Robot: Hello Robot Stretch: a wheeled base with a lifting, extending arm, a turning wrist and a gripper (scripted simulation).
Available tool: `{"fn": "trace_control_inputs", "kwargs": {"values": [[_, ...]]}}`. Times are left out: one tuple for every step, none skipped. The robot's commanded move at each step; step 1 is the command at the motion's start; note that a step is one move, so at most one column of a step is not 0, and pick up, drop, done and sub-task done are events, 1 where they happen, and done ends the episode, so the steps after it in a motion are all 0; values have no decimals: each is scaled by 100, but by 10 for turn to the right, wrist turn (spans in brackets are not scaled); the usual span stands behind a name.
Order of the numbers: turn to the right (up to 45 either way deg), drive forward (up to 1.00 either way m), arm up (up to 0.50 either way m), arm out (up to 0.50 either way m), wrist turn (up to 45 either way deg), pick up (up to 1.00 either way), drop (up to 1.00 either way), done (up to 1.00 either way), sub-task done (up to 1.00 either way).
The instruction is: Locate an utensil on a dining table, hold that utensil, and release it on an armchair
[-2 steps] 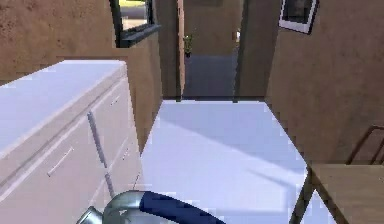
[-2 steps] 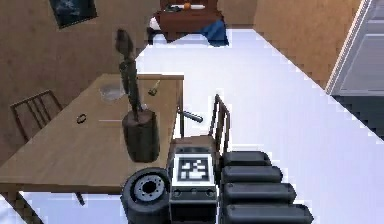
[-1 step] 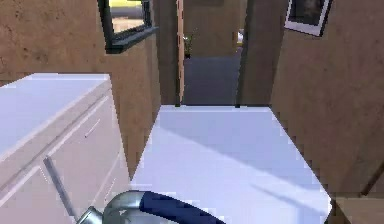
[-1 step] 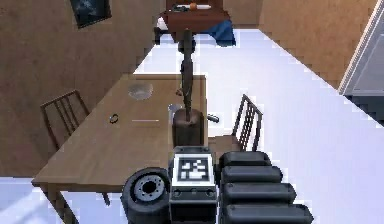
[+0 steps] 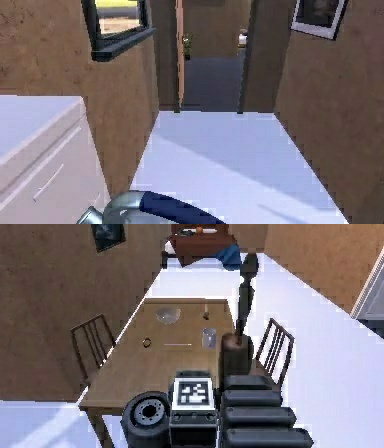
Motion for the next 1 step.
{"fn": "trace_control_inputs", "kwargs": {"values": [[450,0,0,0,0,0,0,0,0]]}}
